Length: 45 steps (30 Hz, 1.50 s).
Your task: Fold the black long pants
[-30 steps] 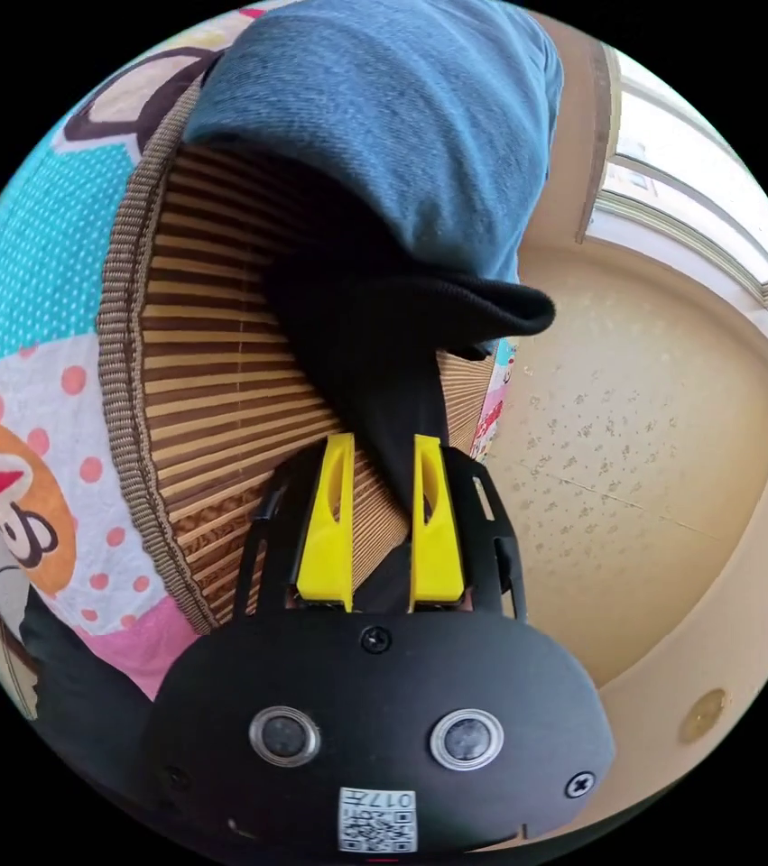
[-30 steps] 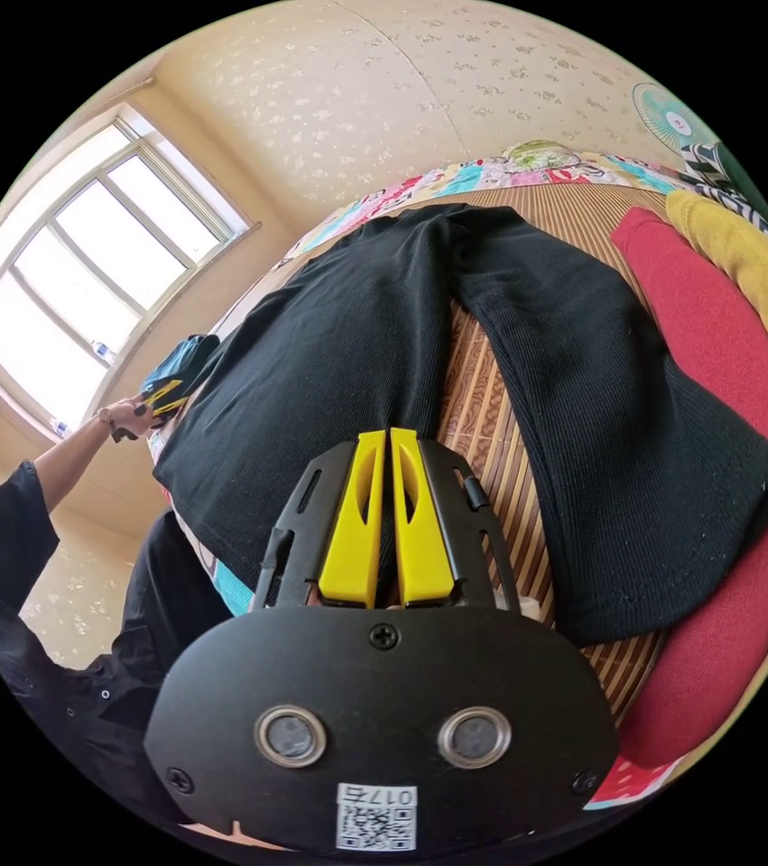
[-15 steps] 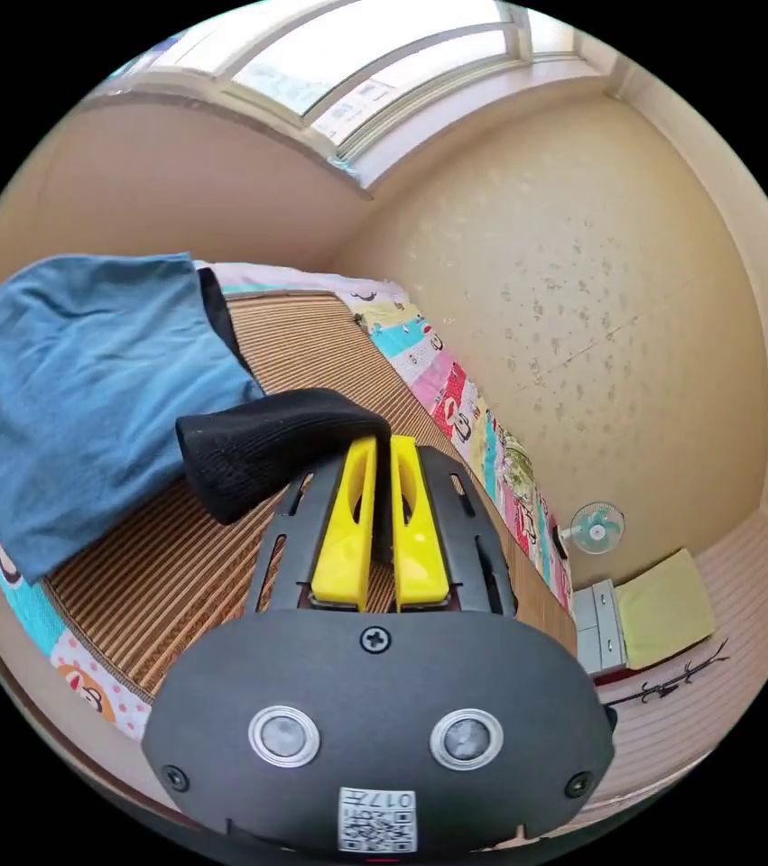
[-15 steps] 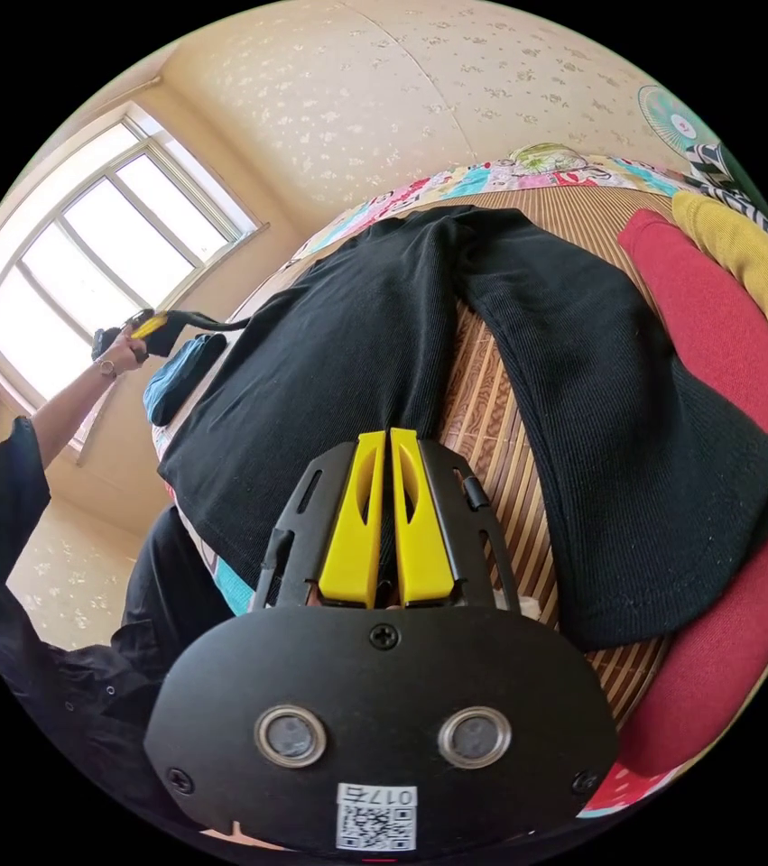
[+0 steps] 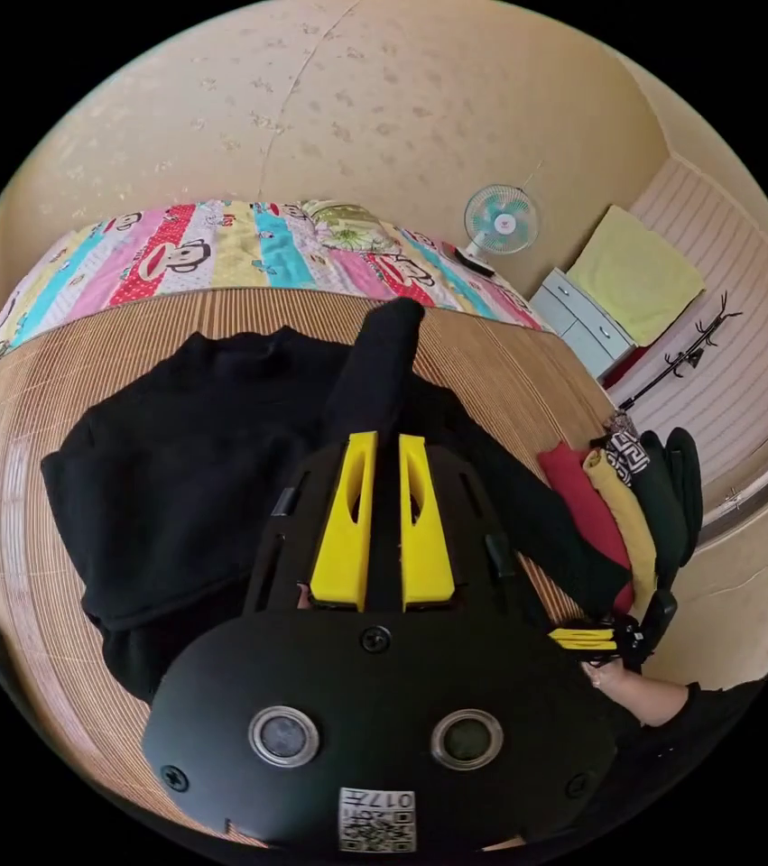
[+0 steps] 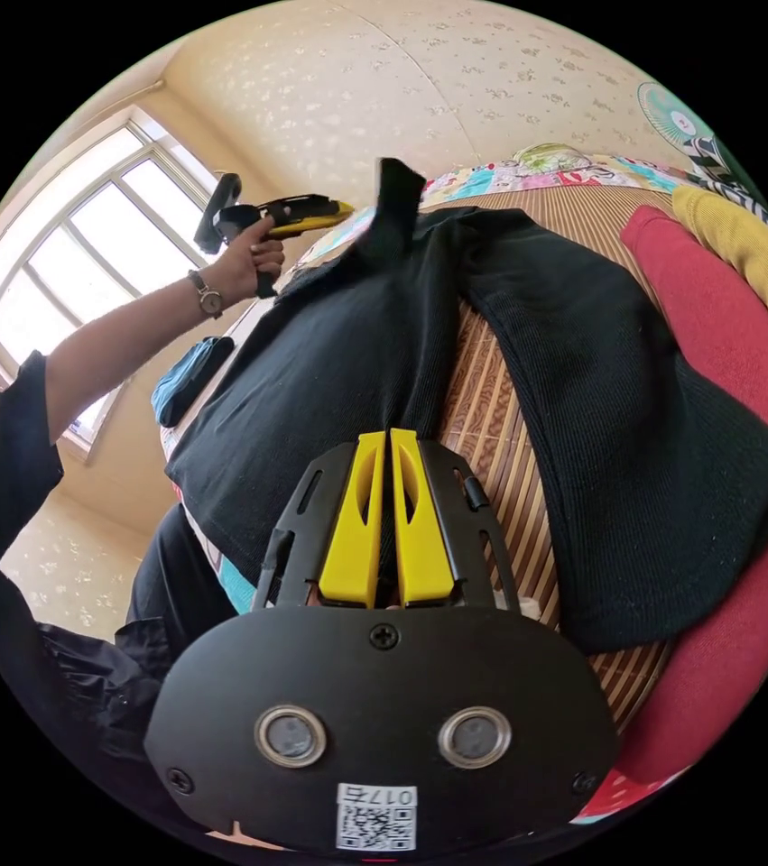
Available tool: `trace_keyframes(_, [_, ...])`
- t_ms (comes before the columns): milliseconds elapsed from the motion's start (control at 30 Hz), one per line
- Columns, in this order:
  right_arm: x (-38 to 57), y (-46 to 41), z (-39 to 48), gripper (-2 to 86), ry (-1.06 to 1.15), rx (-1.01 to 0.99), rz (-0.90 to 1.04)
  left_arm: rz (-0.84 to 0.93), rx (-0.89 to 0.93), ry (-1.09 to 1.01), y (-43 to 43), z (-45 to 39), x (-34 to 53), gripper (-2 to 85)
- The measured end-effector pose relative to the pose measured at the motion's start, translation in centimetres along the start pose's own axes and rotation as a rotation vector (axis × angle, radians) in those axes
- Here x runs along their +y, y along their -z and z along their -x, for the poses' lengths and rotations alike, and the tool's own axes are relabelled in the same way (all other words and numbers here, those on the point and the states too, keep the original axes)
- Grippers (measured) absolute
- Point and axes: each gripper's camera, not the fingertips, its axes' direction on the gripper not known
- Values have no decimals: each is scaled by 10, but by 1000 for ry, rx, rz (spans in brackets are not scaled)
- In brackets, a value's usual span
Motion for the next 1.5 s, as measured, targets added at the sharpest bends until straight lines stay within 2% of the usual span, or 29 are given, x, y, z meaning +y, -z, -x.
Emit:
trace_keyframes(100, [3,-5,2,15,-1,-14,-3,82,11,-79,-21,-14,27,73])
trace_keyframes(167, [6,-10,5,16,-2,-17,-4,63,-14,-70,-5,-6,49,77])
trace_keyframes(333, [10,-21,13,16,-2,-13,-3,-90,-184,98,92,55,137,81])
trace_keyframes(467, [14,-33,20,13,-3,-7,1,-16,-308,236,135,103,227,103])
trace_keyframes(533, [15,-40,24,12,-1,2,4,22,-277,281,137,115,259,111])
trace_keyframes(600, [16,-46,31,12,8,29,7,60,-148,269,126,116,287,112])
trace_keyframes(667, [16,-59,53,11,48,139,30,100,-65,247,113,112,297,113])
trace_keyframes(700, [16,-63,59,11,60,172,36,76,-81,243,111,107,302,105])
trace_keyframes(767, [14,-77,77,12,90,263,72,82,-136,290,109,110,305,76])
trace_keyframes(867, [-2,-87,85,12,35,281,188,141,-54,304,112,132,297,47])
trace_keyframes(933, [-10,-86,94,12,-17,302,253,46,-3,323,137,145,301,43])
trace_keyframes(1000, [-3,-81,114,11,10,307,234,-68,47,402,157,156,325,43])
trace_keyframes(1100, [25,-108,138,11,91,428,313,69,44,483,125,174,352,56])
trace_keyframes(1233, [40,-112,162,11,130,507,235,-71,-18,504,143,185,346,106])
trace_keyframes(1400, [39,-96,174,11,41,461,98,-228,-87,423,158,193,271,111])
trace_keyframes(1500, [36,-94,172,11,-3,414,66,-204,-77,420,137,220,209,111])
